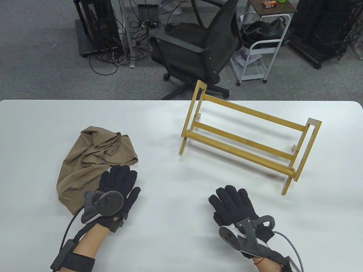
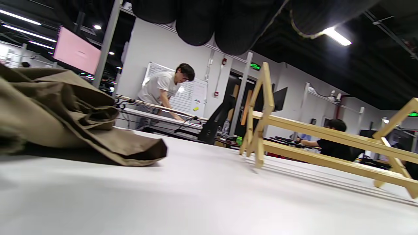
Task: Hang shorts on book rack
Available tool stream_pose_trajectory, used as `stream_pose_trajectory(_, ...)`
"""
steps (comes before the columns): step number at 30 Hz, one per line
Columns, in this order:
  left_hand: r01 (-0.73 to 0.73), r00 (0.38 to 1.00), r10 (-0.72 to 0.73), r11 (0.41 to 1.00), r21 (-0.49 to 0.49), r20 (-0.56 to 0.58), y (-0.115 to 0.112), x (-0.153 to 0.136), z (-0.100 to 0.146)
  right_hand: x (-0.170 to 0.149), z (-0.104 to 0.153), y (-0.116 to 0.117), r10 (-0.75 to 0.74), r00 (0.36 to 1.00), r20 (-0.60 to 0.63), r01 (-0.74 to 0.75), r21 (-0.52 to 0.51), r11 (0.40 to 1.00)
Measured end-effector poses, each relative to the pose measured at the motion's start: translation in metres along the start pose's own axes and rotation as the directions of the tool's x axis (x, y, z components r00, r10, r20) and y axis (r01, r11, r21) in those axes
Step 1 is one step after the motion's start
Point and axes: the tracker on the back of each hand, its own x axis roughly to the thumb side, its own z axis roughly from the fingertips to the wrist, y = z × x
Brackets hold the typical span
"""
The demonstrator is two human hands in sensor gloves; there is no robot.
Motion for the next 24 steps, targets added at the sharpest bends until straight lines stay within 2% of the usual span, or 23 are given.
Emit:
stream_pose_trajectory(8, 0.019, 0.990, -0.021, 1.000, -0.013, -0.141, 0.003, -0.030, 0.001, 0.000, 0.000, 0.001, -0.002, 1.000, -0.001, 0.002, 0.004, 1.000)
stream_pose_trajectory(15, 0.026, 0.933, -0.048, 0.997, -0.066, -0.358, 0.002, -0.060, 0.006, 0.000, 0.000, 0.001, -0.004, 1.000, 0.000, 0.004, 0.007, 1.000)
stream_pose_trajectory(24, 0.005, 0.842, -0.128, 0.973, -0.230, -0.525, -0.011, -0.093, 0.014, 0.000, 0.000, 0.002, -0.007, 1.000, 0.003, 0.007, 0.006, 1.000)
